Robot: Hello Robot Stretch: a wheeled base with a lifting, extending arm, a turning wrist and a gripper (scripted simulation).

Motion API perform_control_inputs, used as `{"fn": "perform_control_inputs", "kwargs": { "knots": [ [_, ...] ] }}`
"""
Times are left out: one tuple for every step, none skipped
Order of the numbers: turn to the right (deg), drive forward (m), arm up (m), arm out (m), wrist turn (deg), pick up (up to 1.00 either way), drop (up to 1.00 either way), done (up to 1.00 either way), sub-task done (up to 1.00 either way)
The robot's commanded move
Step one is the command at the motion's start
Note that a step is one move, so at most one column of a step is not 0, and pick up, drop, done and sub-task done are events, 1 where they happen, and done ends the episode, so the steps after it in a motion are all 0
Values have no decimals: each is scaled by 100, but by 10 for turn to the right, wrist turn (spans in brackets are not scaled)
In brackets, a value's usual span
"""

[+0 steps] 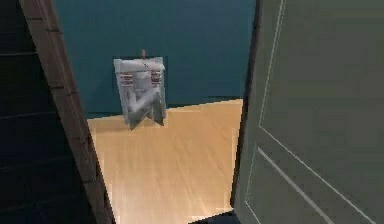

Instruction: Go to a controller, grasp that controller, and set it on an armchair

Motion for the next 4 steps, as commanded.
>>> {"fn": "perform_control_inputs", "kwargs": {
  "knots": [
    [30,0,0,0,0,0,0,0,0],
    [-150,0,0,0,0,0,0,0,0],
    [-30,0,0,0,0,0,0,0,0],
    [0,35,0,0,0,0,0,0,0]
  ]
}}
